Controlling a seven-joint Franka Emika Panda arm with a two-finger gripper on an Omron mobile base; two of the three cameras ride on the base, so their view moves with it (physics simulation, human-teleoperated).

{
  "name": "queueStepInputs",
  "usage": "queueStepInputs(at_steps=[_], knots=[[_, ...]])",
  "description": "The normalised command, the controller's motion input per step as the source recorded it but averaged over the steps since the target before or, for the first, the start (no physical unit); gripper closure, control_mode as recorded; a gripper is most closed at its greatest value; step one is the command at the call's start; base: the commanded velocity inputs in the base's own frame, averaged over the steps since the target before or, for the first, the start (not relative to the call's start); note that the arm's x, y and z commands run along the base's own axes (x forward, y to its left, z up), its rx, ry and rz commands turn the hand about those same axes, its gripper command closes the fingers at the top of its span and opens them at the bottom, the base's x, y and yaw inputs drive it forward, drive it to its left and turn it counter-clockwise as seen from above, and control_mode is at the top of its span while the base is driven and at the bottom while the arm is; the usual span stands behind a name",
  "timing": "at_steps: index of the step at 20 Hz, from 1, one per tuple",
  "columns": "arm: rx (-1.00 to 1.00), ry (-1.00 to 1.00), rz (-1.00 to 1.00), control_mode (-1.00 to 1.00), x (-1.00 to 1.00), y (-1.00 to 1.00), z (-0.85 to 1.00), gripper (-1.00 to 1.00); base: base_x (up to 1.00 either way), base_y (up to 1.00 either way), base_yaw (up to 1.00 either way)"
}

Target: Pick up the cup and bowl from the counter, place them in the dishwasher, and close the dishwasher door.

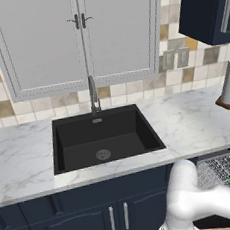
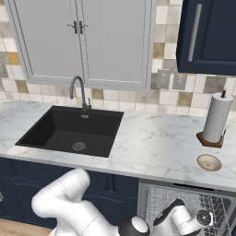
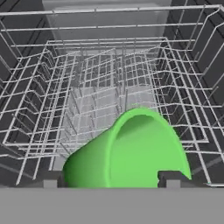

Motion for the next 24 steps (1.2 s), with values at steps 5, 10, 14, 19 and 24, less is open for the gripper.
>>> queueStepInputs(at_steps=[5,10,14,19,24], knots=[[-0.02,-0.07,0.01,-1.0,-0.29,-0.06,0.01,-1.0,0.0,0.0,0.0],[-0.01,-0.13,0.0,-1.0,-0.48,0.0,0.42,-1.0,0.0,0.0,0.0],[0.0,-0.1,0.0,-1.0,-0.43,0.0,0.28,-1.0,0.0,0.0,0.0],[0.0,-0.06,0.0,-1.0,-0.38,0.0,0.03,-1.0,0.0,0.0,0.0],[-0.06,-0.05,0.0,-1.0,-0.33,0.0,0.43,-1.0,0.0,0.0,0.0]])
